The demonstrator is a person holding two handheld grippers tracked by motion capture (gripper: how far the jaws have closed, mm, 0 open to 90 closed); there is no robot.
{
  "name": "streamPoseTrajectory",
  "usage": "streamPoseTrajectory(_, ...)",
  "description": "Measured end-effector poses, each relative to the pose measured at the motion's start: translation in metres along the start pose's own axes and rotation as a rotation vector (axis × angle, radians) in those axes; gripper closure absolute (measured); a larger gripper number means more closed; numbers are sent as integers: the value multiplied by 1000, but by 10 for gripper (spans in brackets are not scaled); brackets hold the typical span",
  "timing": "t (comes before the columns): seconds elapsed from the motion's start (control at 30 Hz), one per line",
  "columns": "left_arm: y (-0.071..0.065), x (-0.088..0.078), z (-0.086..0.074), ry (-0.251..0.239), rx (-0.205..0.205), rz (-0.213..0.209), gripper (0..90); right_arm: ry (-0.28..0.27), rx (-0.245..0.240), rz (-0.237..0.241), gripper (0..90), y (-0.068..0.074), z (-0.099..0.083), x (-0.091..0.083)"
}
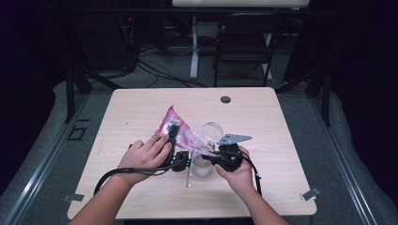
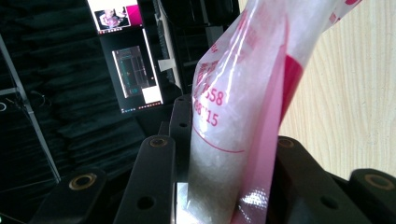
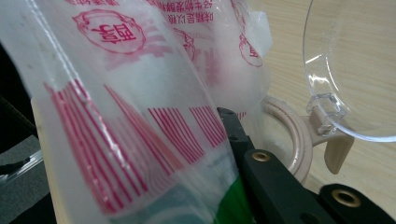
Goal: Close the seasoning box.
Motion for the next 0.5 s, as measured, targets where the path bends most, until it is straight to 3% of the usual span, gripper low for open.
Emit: streamPoseTrajectory(0.5, 5, -4, 0, -2, -13, 8, 730, 6, 6, 24, 900, 3, -1, 3)
Point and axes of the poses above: each handheld gripper's, and its own axes: x roughly forward along the jaws, z roughly out of its top, y roughly to its left, the point moved 10 cm from there along x, roughly forward along the jaws, and after that the axes turned 4 degrees about z, right-handed, at the moved point
